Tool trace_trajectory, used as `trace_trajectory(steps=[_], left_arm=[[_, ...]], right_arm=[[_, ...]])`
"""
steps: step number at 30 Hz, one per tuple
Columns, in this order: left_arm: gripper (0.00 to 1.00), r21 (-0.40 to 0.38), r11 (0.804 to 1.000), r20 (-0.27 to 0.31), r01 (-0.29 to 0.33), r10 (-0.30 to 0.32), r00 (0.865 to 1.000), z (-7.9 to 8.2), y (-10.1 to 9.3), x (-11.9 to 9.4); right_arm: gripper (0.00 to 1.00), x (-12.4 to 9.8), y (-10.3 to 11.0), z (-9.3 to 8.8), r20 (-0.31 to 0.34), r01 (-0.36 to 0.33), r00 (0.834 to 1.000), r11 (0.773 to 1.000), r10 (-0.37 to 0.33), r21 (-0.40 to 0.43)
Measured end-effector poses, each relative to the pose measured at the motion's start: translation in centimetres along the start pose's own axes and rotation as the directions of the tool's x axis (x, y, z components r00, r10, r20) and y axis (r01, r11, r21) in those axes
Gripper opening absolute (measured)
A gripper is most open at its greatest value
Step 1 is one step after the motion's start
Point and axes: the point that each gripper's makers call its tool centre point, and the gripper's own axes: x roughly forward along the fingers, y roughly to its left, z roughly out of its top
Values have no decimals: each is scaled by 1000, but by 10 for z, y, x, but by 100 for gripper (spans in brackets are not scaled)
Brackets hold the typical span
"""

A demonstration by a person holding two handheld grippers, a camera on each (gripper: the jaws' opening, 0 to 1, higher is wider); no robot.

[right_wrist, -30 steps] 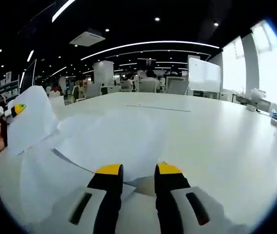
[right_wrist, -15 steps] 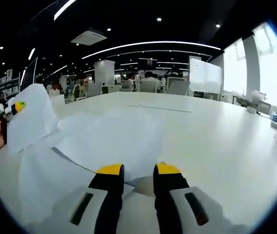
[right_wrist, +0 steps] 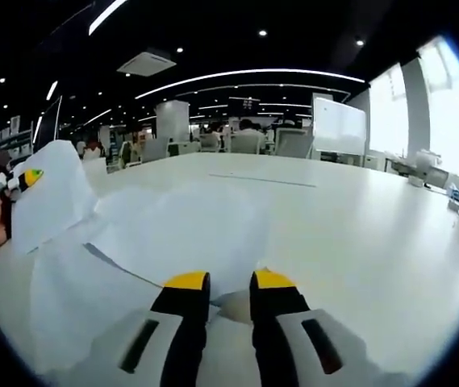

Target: Organize the stack of printing papers by aligning and flattening the scattered papers on the table

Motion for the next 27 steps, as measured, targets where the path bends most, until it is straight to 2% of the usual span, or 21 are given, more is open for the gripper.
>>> trace_trajectory(steps=[19, 27], left_arm=[[7, -1, 1000, 2, -2, 2, 1000, 0, 0, 0], [7, 0, 1000, 1, -2, 2, 1000, -1, -1, 0]], right_arm=[[7, -6, -6, 5, 45, 25, 999, 1000, -25, 2], [4, -9, -10, 9, 78, 31, 996, 999, -33, 30]])
